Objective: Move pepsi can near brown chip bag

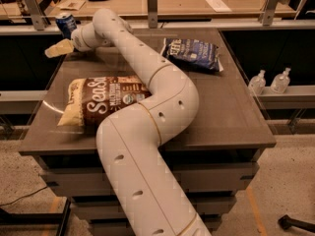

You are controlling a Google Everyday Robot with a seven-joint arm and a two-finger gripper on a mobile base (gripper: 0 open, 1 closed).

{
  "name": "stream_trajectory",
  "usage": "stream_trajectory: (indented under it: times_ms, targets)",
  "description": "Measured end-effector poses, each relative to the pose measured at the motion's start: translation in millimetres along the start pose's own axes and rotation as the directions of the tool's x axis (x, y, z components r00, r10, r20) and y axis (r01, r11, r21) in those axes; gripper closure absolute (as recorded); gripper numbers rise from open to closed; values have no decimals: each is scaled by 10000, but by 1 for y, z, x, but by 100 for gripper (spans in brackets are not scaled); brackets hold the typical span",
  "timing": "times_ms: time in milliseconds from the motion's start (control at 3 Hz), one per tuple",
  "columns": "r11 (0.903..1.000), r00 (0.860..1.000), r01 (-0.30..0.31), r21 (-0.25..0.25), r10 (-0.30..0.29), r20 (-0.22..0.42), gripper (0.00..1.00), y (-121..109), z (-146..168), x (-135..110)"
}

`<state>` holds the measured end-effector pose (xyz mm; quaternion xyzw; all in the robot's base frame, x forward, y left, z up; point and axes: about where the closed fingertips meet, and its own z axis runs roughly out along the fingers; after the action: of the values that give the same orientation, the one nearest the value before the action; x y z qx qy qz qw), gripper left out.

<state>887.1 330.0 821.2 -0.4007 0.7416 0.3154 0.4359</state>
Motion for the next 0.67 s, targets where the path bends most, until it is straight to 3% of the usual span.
stream_trajectory:
  times_ms: [667]
  targets:
    - [10000,10000,1,1,-1,1,0,0,0,0]
